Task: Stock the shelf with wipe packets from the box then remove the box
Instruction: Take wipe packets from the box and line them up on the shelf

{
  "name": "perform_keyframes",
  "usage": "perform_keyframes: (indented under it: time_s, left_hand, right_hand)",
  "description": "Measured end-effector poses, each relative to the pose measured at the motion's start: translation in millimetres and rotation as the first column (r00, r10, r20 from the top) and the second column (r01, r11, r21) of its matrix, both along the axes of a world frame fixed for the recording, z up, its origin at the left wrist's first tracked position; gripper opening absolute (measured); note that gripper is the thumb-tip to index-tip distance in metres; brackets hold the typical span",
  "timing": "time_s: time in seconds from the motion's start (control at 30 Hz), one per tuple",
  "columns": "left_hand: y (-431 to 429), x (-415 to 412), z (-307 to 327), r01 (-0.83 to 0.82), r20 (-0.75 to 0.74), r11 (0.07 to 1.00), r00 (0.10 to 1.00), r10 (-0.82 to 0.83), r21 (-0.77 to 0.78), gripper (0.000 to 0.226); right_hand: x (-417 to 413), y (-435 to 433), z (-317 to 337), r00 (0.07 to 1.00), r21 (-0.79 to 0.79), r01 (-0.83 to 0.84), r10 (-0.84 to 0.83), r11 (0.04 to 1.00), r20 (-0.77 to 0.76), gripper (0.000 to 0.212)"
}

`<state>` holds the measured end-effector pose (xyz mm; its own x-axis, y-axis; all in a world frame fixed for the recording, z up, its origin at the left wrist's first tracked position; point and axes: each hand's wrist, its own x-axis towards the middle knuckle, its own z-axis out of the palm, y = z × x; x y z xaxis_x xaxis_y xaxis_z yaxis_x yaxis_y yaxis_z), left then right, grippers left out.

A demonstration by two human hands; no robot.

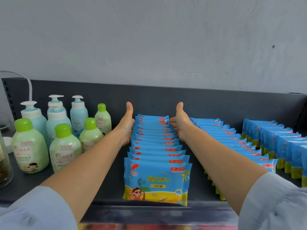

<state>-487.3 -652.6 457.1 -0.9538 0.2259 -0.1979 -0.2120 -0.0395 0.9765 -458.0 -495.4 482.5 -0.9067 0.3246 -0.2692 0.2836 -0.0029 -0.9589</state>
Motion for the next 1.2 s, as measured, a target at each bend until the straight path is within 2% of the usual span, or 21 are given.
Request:
perform_keyframes:
  time_s: [0.1, 0.23, 0.4, 0.57, 0.7, 0.8, 0.9, 1.03, 1.2]
  left_hand:
    - [0.4, -7.5, -0.2, -0.014, 0.019, 1.000, 1.000, 0.014, 0.013, 0.097]
    - [0.9, -9.4, 2.3, -0.043, 0.021, 0.999, 0.999, 0.042, 0.016, 0.101]
    - [1.6, -10.4, 1.8, 0.037, 0.050, 0.998, 0.998, -0.039, 0.040, 0.091]
    - [0.5, -24.5, -4.7, -0.033, 0.020, 0.997, 0.999, 0.032, 0.066, 0.092]
    - [5.0, -26.3, -0.9, -0.067, -0.001, 0.995, 0.998, 0.067, 0.071, 0.094]
    - [4.2, -30.0, -0.7, -0.025, 0.001, 0.998, 1.000, 0.025, 0.057, 0.086]
    - [5.2, -32.1, -2.1, 0.025, -0.002, 0.996, 1.000, -0.025, 0.081, 0.086]
    - [4.8, -33.9, -3.8, 0.049, -0.037, 0.997, 0.998, -0.047, 0.055, 0.079]
    - [6.9, -35.8, -3.2, 0.059, -0.027, 0.994, 0.998, -0.056, 0.096, 0.078]
  right_hand:
    - [-3.3, 1.4, 0.4, 0.999, 0.024, 0.043, -0.042, 0.999, -0.030, 0.079]
    - [-7.4, 1.5, 1.2, 0.999, 0.044, 0.019, -0.018, 0.999, -0.027, 0.075]
    - [-7.7, -4.0, 4.9, 0.999, 0.037, -0.032, 0.032, 0.999, 0.009, 0.078]
    - [-18.4, -1.2, 2.4, 0.998, 0.010, 0.053, -0.052, 0.999, -0.030, 0.075]
    - [-24.7, -0.4, 1.8, 0.999, 0.005, 0.041, -0.041, 0.999, -0.020, 0.075]
    - [-27.6, -1.3, 2.4, 1.000, 0.024, 0.016, -0.016, 1.000, -0.020, 0.074]
    - [-31.4, 0.0, 1.4, 1.000, 0.060, 0.018, -0.017, 0.998, -0.024, 0.073]
    - [-35.1, 3.2, 1.8, 0.999, 0.052, 0.031, -0.030, 0.998, -0.022, 0.074]
    - [-39.6, -0.9, 0.2, 1.000, 0.049, 0.015, -0.015, 0.999, 0.001, 0.078]
